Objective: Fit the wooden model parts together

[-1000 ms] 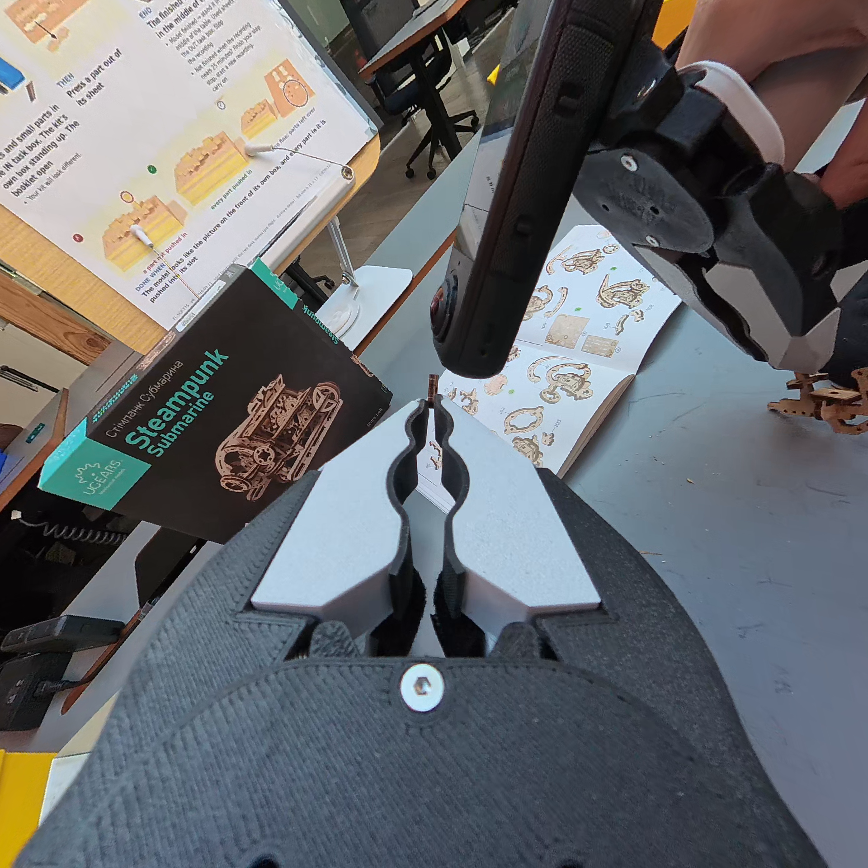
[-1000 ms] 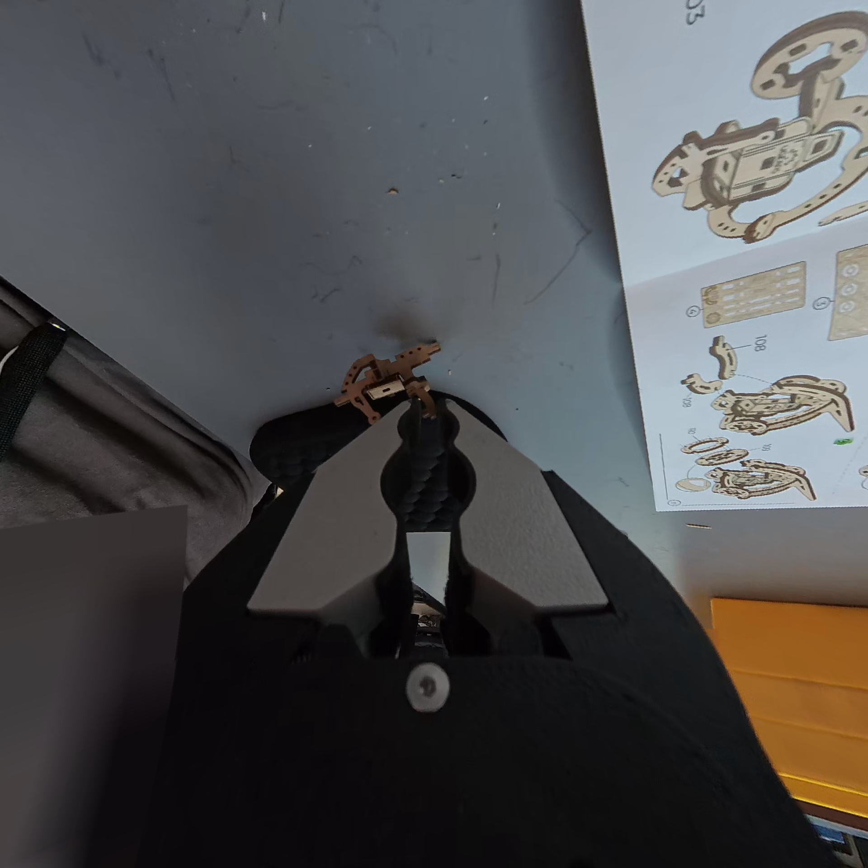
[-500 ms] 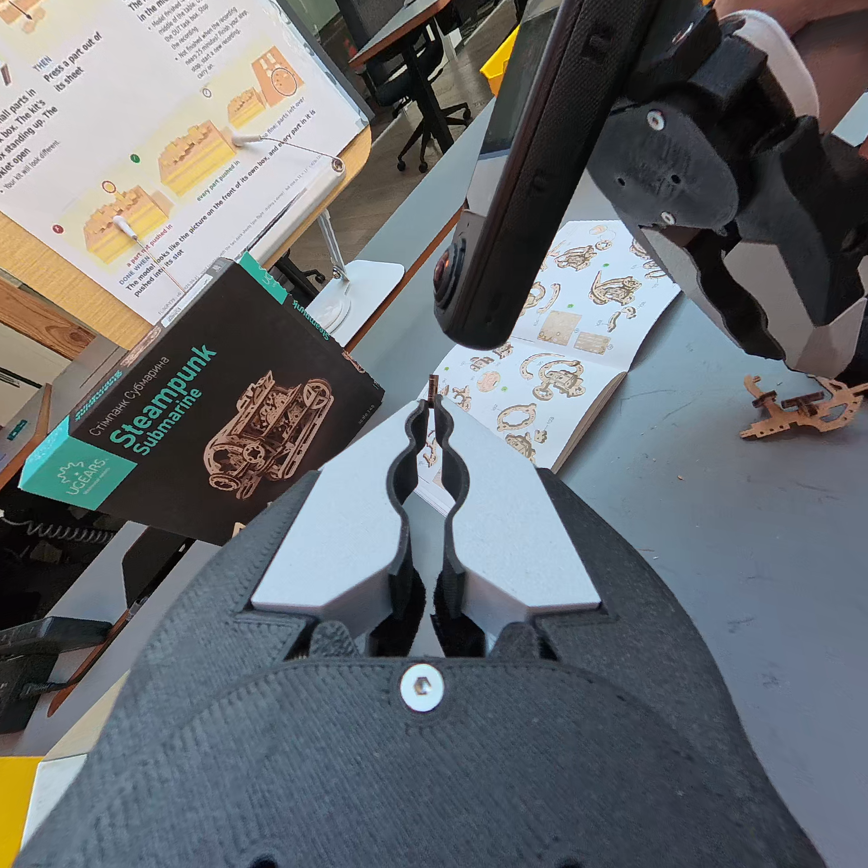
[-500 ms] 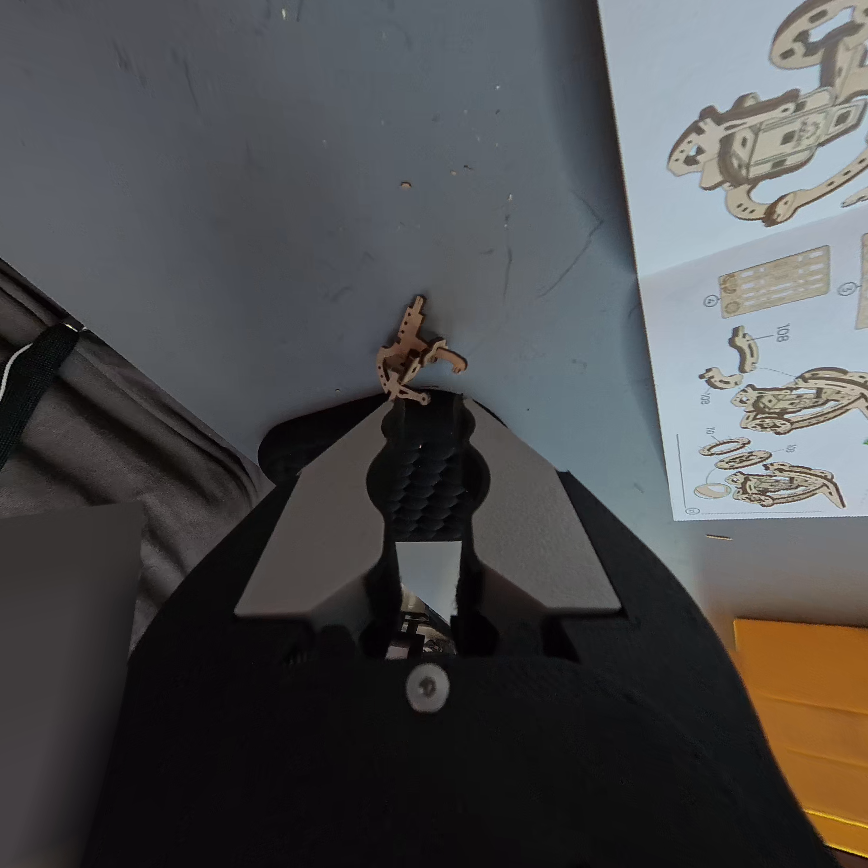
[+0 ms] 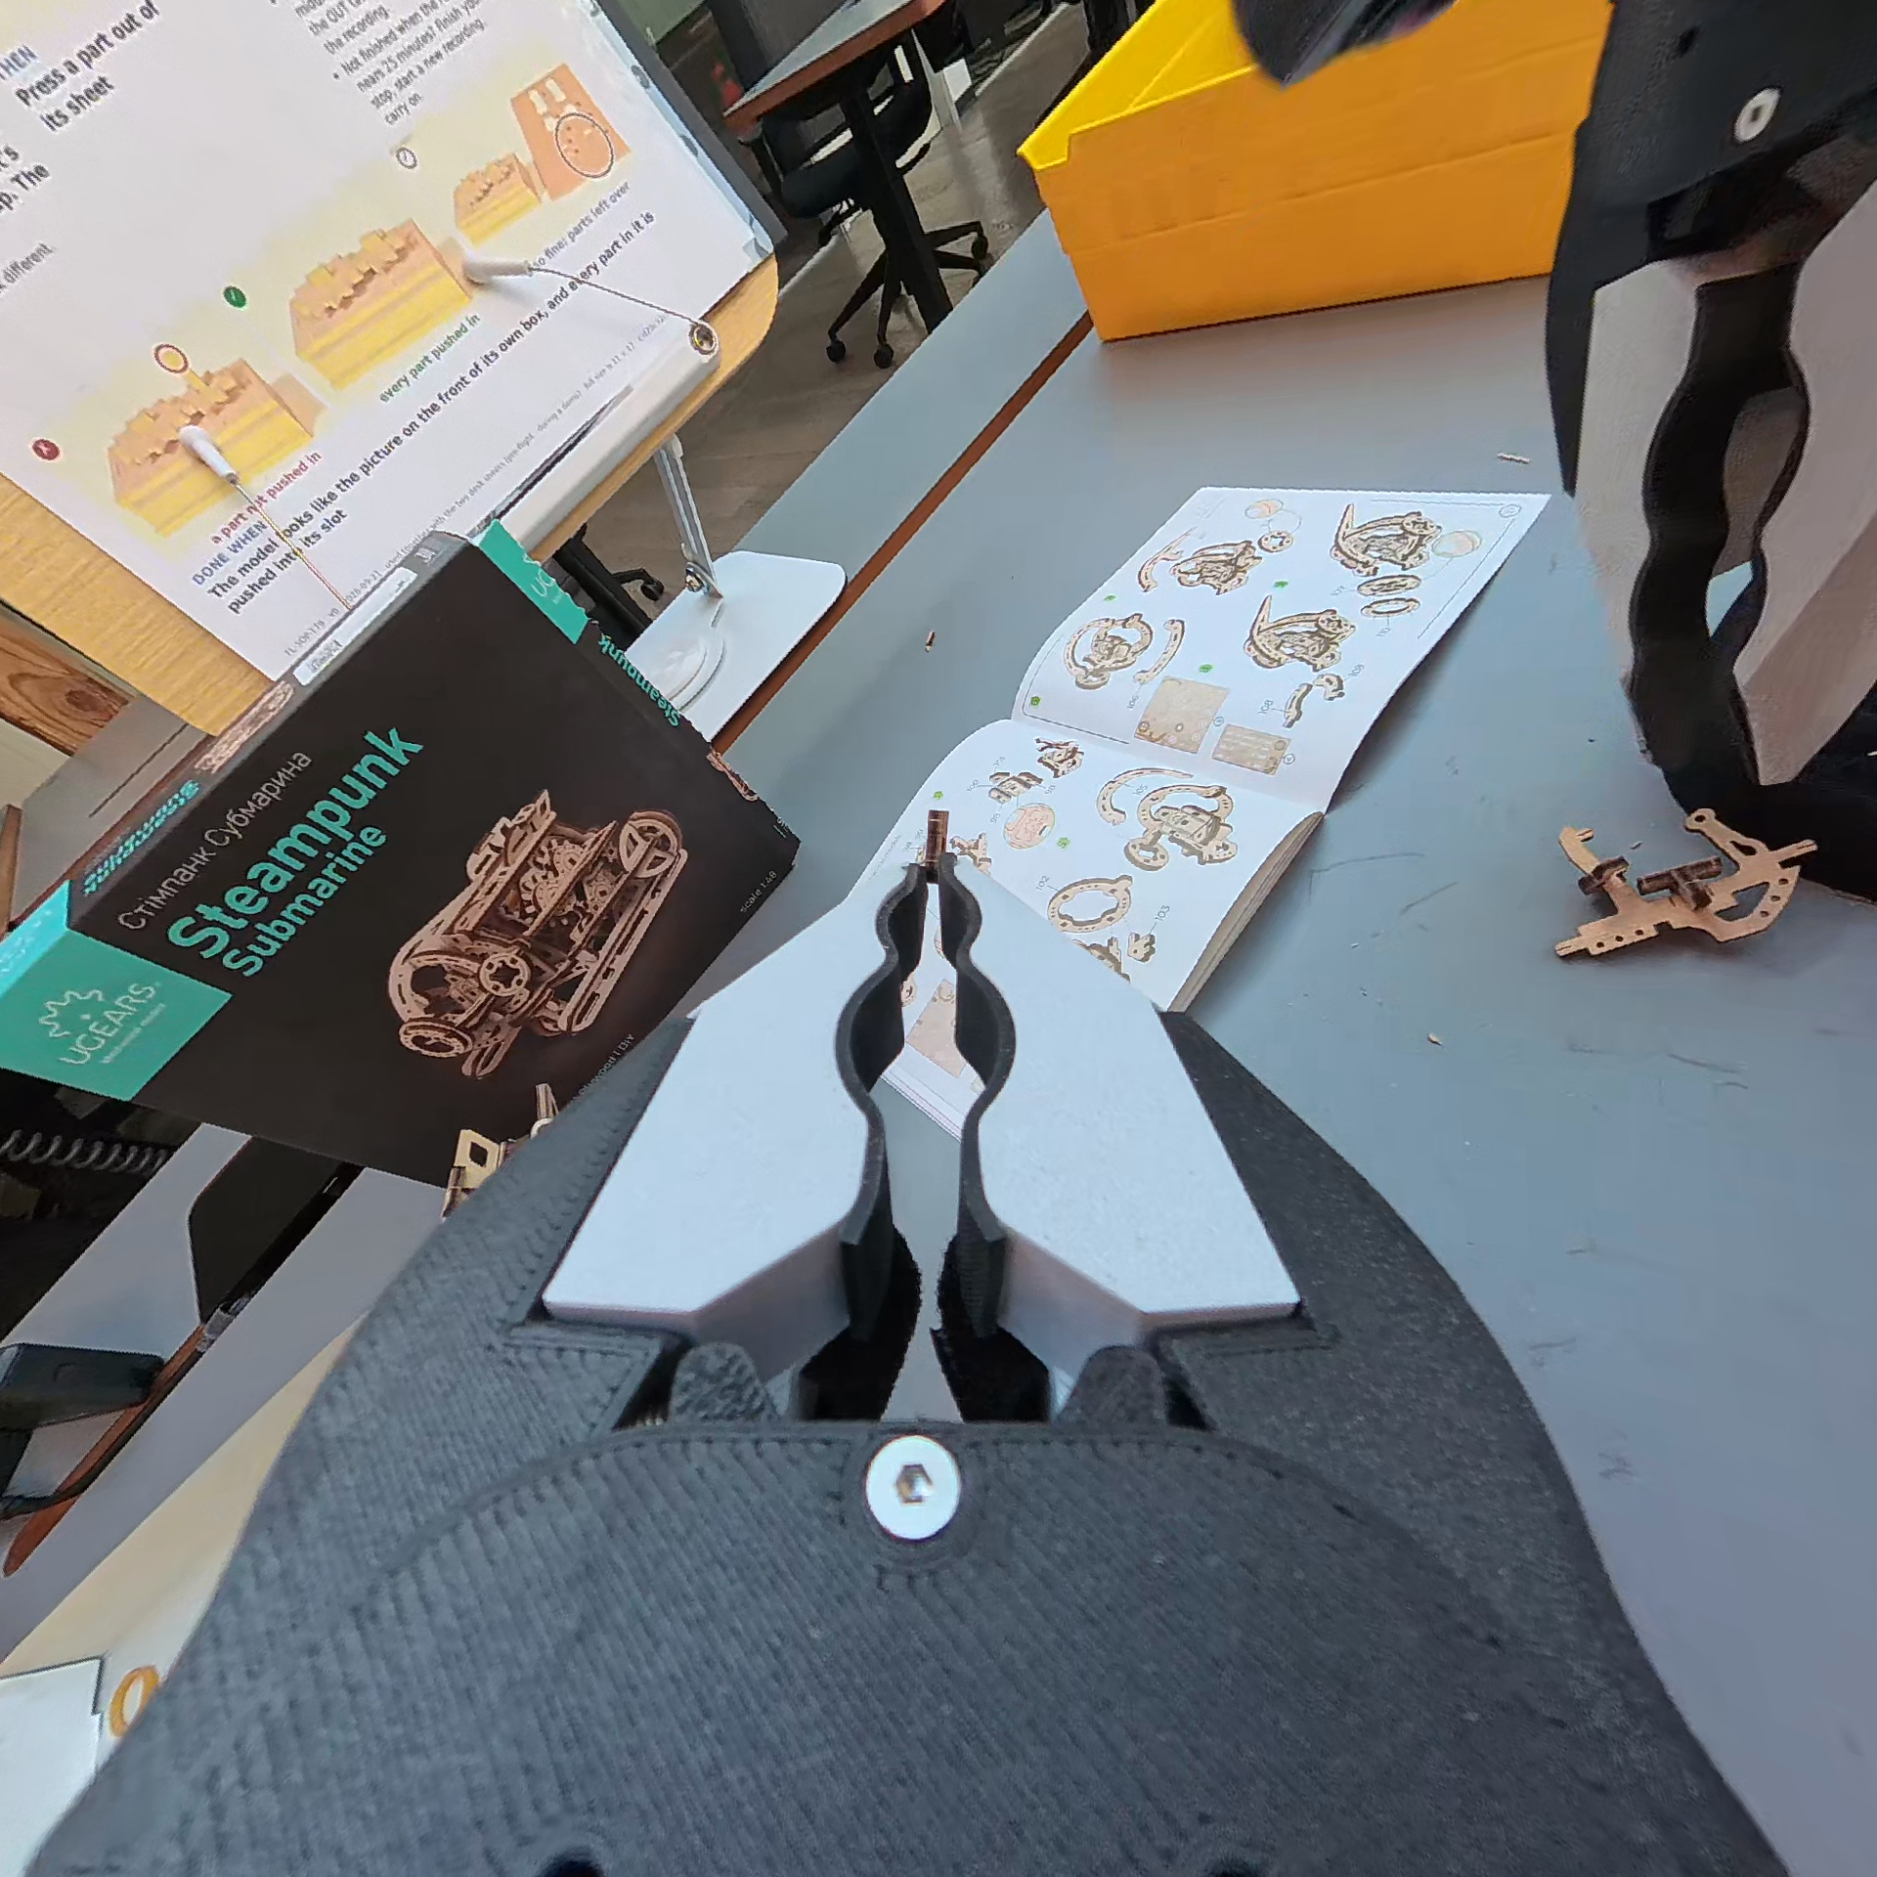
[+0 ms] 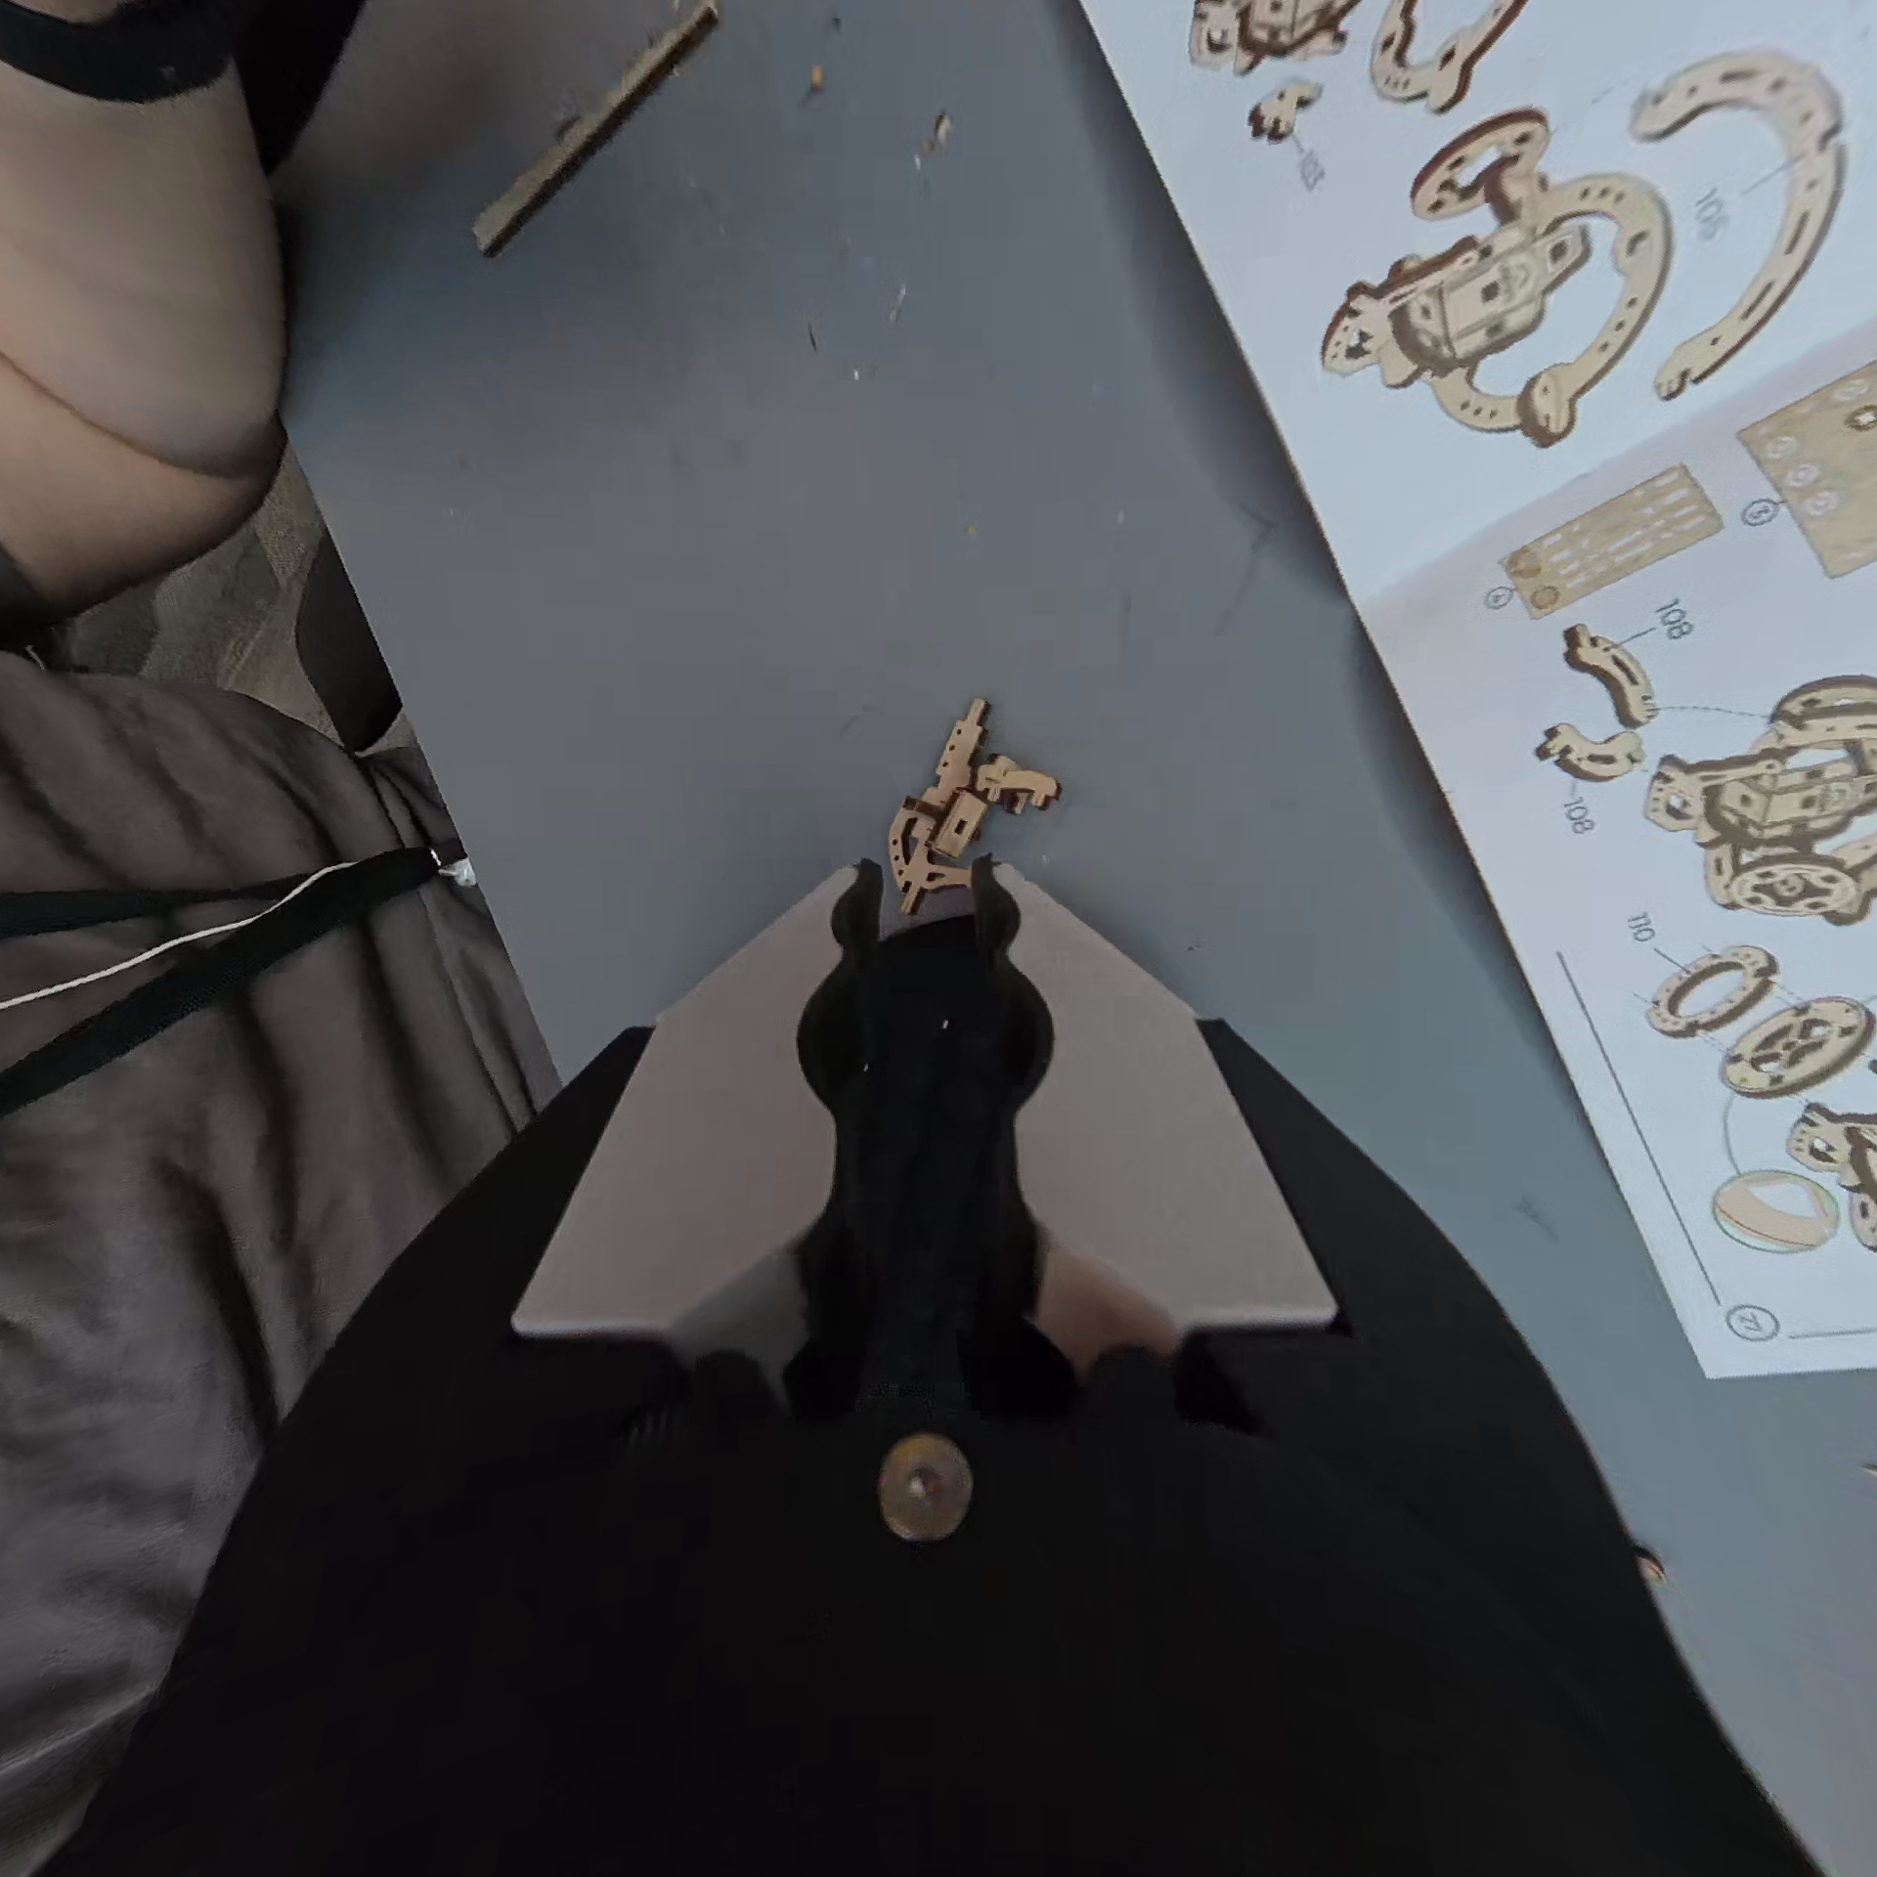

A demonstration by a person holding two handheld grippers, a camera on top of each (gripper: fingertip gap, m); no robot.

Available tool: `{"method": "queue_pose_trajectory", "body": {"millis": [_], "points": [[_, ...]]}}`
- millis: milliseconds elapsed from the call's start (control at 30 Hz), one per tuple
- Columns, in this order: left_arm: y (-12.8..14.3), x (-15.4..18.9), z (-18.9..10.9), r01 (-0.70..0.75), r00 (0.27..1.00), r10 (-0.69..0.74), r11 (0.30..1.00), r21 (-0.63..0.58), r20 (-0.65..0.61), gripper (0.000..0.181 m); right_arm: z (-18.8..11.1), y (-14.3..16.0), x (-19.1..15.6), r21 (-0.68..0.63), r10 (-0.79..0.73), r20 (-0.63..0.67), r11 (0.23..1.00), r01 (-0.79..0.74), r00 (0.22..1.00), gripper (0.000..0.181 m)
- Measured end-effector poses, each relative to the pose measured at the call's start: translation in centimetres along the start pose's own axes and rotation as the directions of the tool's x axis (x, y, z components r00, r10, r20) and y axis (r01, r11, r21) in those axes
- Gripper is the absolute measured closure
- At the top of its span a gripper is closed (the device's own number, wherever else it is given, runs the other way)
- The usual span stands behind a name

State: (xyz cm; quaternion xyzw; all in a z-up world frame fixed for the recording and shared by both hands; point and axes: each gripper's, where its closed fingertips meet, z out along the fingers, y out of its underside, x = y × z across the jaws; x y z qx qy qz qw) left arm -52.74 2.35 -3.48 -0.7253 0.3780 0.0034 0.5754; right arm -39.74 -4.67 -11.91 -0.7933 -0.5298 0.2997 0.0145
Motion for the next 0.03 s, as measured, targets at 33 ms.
{"method": "queue_pose_trajectory", "body": {"millis": [33], "points": [[0.01,0.01,0.02,0.002,1.000,-0.002,1.000,0.001,-0.001,0.181,-0.36,-0.38,0.00,0.089,-0.048,-0.028,0.995,0.050,0.998,0.164]]}}
